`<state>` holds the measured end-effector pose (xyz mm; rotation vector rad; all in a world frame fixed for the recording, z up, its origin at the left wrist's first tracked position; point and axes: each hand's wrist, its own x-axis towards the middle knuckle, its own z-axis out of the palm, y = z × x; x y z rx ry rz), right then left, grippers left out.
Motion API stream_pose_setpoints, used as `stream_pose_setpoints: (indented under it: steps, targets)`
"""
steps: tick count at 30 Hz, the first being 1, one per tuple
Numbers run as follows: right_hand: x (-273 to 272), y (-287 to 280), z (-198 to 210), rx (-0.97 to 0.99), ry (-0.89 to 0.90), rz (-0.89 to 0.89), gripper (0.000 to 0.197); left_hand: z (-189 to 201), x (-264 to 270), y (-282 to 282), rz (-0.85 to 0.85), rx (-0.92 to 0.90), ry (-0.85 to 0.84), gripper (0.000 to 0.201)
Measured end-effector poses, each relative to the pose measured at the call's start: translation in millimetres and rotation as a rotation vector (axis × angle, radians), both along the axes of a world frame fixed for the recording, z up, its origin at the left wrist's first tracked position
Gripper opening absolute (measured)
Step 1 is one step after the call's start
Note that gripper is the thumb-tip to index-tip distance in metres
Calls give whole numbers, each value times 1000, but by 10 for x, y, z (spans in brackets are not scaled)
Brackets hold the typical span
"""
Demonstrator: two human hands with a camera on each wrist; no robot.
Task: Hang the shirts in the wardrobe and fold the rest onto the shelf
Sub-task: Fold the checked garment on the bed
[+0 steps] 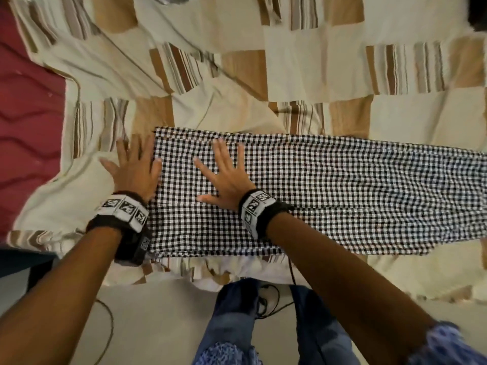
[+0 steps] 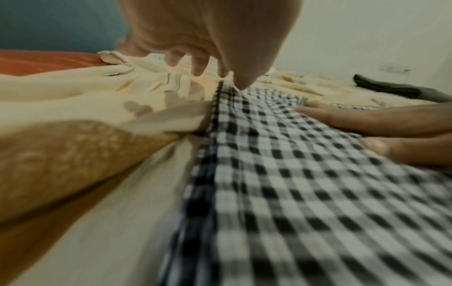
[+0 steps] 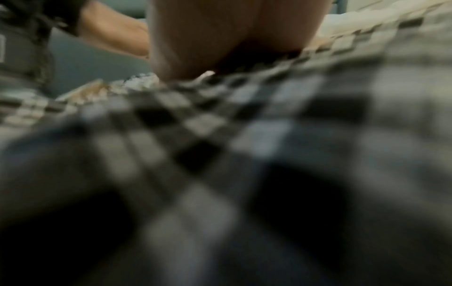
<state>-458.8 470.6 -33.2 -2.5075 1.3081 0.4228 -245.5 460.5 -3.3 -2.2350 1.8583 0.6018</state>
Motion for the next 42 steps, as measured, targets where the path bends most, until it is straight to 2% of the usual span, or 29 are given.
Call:
stream_pose_setpoints:
  steps: [2, 4, 6, 9, 12, 14, 16, 18, 20, 23, 25, 27, 29, 34, 36, 40, 42]
  targets:
    - [0, 1, 47, -13, -1, -9, 92, 58, 41, 188, -60, -102, 31, 54]
    - [-205, 80, 112, -70, -17, -66, 87, 86, -20, 447, -93, -129, 86, 51]
    - [-537, 292, 100, -103, -46, -131, 84, 66, -103, 739, -119, -65, 122, 52]
    - [-921, 830, 11, -62, -48, -272, 81, -61, -122, 1093, -158, 94, 64, 56]
    - [-761, 1214, -35, 49, -36, -359, 78, -134, -93, 1224, -118, 64, -4, 53]
    - [-513, 1311, -31, 41, -62, -301, 72, -111, -128, 1236, -90, 2, -22, 55]
    - [-362, 1315, -5, -1, -98, -144, 65, -59, -191, 1206, -23, -28, -13, 59]
    - [-394, 1243, 38, -26, -164, -38, 56, -1, -277, 1158, 47, -32, -1, 53]
    - [-609, 1136, 92, -53, -248, -102, 50, 44, -414, 1107, 37, -7, -6, 55]
    - [-1261, 945, 156, -107, -259, -346, 48, 52, -787, 1031, -40, -30, -1, 57]
    - [-1868, 857, 186, -102, -197, -494, 50, 13, -1139, 991, -140, -76, 11, 54]
    - [-2528, 799, 240, -118, -99, -563, 49, -26, -1547, 945, -221, -106, 24, 52]
    - [-3214, 779, 296, -147, -24, -636, 52, -44, -2025, 899, -278, -118, 51, 57]
    - [-4829, 892, 529, -201, 26, -1063, 55, -23, -3336, 812, -413, -101, 168, 52]
    - [-5351, 960, 544, -244, -58, -1219, 56, -24, -3817, 810, -495, -87, 201, 55]
    - [-6159, 994, 544, -419, -389, -1475, 57, -37, -4629, 810, -618, -55, 236, 56]
    - [-6491, 941, 542, -408, -433, -1558, 57, -53, -4948, 828, -691, -55, 222, 51]
